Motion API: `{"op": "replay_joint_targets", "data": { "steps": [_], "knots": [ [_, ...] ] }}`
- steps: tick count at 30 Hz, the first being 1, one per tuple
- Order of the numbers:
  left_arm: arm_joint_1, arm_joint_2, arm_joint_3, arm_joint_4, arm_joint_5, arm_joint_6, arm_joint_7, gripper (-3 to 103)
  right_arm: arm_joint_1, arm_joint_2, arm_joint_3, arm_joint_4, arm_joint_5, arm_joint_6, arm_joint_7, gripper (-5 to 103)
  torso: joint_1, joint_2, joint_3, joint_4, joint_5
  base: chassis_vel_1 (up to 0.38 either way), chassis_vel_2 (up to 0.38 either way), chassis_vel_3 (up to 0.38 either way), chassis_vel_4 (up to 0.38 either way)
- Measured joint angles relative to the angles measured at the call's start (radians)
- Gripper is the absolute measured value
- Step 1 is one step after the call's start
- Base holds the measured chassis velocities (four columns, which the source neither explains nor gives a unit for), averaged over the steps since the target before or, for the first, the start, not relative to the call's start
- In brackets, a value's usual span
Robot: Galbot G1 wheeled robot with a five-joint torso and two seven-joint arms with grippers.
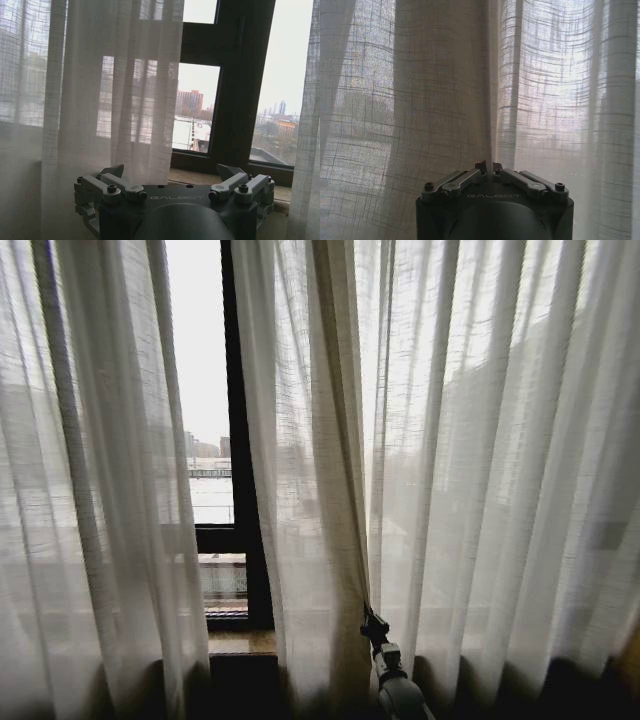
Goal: Open the curtains by pulling them apart, changing their state from closed to fully open.
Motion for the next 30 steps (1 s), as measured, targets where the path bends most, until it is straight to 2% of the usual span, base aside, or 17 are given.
{"op": "replay_joint_targets", "data": {
  "steps": [5, 30],
  "knots": [
    [-0.003, -0.002, 0.001, 0.002, 0.002, 0.000, 0.000, 100, 0.001, 0.000, 0.006, -0.005, 0.000, 0.000, -0.001, 0, 0.000, 0.000, 0.000, -0.0007, 0.0001, -0.243, -0.260, 0.268, 0.251],
    [-0.022, 0.002, 0.011, 0.010, 0.007, 0.008, 0.001, 100, 0.002, 0.000, 0.015, -0.004, 0.006, 0.001, -0.002, 0, 0.000, 0.000, 0.000, -0.0003, 0.0002, -0.236, -0.250, 0.243, 0.244]
  ]
}}
